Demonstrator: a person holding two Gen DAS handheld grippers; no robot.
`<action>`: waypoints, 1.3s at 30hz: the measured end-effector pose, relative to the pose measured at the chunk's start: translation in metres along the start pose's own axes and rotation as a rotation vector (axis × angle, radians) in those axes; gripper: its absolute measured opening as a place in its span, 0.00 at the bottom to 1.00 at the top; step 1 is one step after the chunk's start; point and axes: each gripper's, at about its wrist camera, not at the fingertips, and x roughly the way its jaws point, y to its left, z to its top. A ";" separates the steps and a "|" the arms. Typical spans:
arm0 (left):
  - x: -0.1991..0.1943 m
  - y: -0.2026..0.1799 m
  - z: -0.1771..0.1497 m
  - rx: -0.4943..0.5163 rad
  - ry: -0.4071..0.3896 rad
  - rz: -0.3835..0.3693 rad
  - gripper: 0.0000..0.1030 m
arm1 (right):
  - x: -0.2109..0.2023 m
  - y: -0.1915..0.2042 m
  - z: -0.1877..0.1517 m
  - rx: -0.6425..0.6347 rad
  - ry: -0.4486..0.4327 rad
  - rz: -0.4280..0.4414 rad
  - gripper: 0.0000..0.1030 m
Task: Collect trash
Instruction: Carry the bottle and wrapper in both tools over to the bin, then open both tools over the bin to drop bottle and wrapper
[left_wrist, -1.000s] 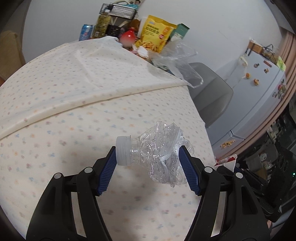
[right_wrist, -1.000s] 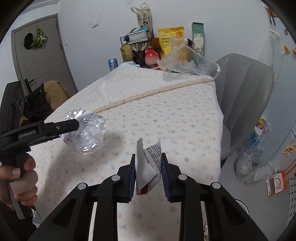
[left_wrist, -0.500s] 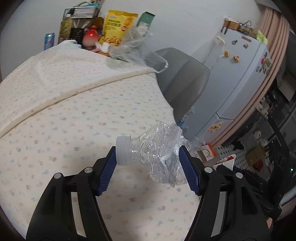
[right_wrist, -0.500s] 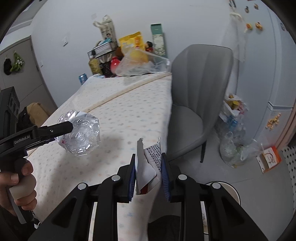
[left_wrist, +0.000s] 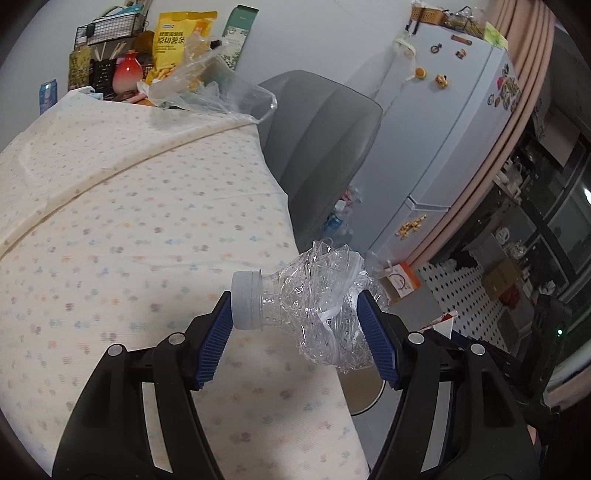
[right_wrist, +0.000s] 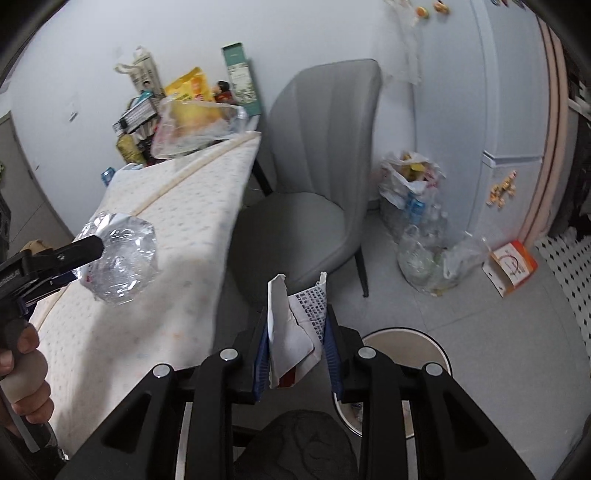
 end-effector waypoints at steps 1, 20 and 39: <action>0.002 -0.002 0.000 0.003 0.004 0.000 0.65 | 0.003 -0.004 -0.001 0.008 0.003 -0.006 0.26; 0.036 -0.050 0.000 0.090 0.065 -0.025 0.65 | 0.011 -0.085 -0.012 0.217 -0.012 -0.084 0.76; 0.103 -0.155 -0.016 0.253 0.206 -0.106 0.69 | -0.068 -0.165 -0.043 0.391 -0.130 -0.149 0.88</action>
